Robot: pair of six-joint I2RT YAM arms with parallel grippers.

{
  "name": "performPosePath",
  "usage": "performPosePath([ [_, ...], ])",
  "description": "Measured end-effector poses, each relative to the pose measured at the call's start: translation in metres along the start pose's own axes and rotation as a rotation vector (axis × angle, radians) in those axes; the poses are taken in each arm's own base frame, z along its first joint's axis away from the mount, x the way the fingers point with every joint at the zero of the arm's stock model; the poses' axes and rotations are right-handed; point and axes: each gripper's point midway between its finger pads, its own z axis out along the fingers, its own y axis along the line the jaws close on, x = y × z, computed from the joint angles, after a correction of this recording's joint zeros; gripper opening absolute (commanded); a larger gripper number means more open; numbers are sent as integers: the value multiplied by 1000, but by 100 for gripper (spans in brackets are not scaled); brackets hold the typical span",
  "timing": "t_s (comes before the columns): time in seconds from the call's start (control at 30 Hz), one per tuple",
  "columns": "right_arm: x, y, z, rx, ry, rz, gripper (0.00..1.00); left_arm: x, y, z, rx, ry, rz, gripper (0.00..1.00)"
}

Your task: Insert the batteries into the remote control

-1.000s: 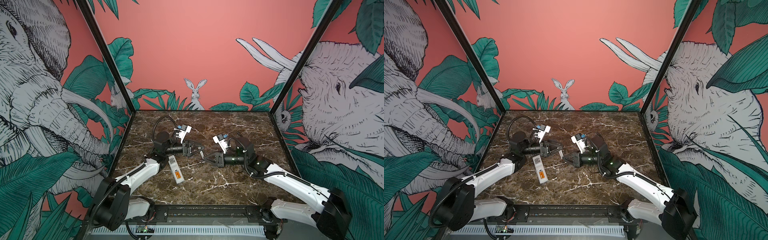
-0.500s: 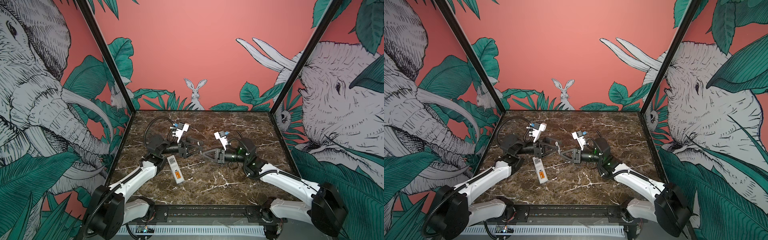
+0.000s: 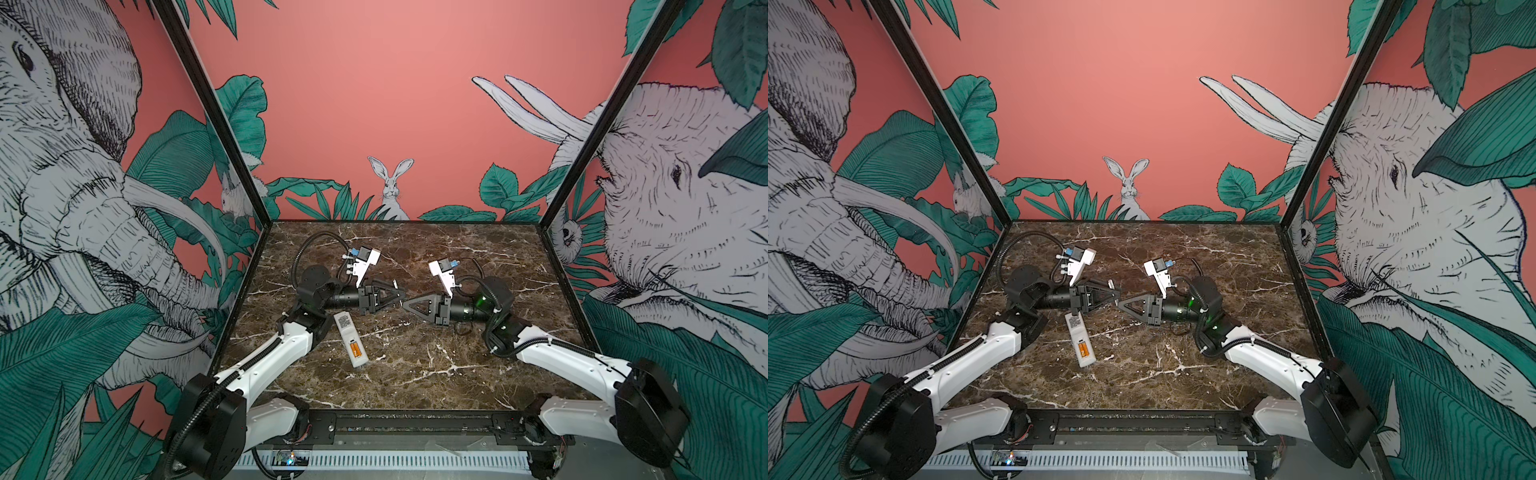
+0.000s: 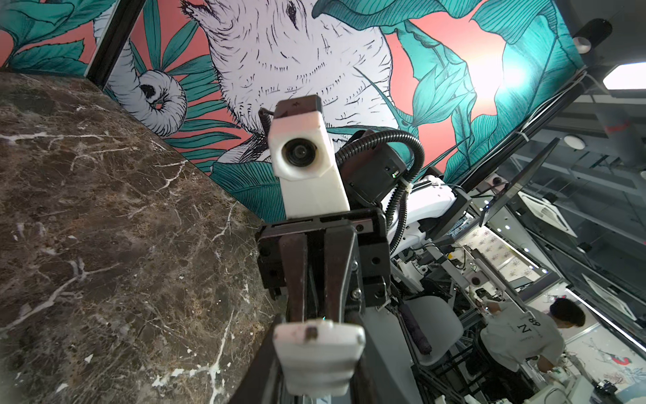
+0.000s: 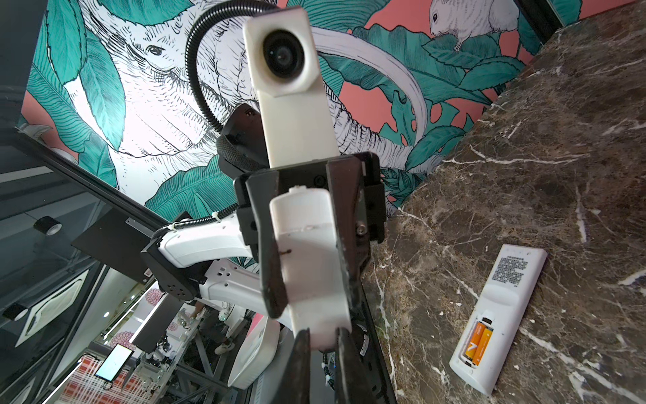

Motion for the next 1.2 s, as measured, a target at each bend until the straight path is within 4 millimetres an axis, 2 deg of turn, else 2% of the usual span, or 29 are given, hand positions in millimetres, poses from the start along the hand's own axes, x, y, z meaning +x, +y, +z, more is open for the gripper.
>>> performPosePath([
  [0.1,2,-4,-1,3,-1,8,16,2,4,0,-12,5,-11,18],
  [0.17,2,-7,-1,6,-3,14,21,3,6,0,-19,3,-14,15],
  [0.2,2,-8,-1,10,-4,19,26,3,7,0,-22,3,-15,11],
  [0.4,3,-27,-10,59,-15,60,59,3,26,3,-98,22,-38,9],
  [0.53,13,-53,-25,200,0,81,71,9,56,4,-203,57,-90,10],
  [0.73,42,-98,-58,525,86,79,81,40,134,-3,-500,162,-259,10],
  [0.9,69,-124,-86,720,192,85,83,91,199,-21,-821,331,-415,6],
  [1.03,85,-134,-101,801,255,91,83,127,222,-27,-988,506,-427,6],
  [1.1,89,-137,-108,837,274,88,83,134,227,-17,-1011,599,-379,6],
  [1.2,92,-140,-120,897,281,78,84,141,226,12,-992,737,-242,6],
])
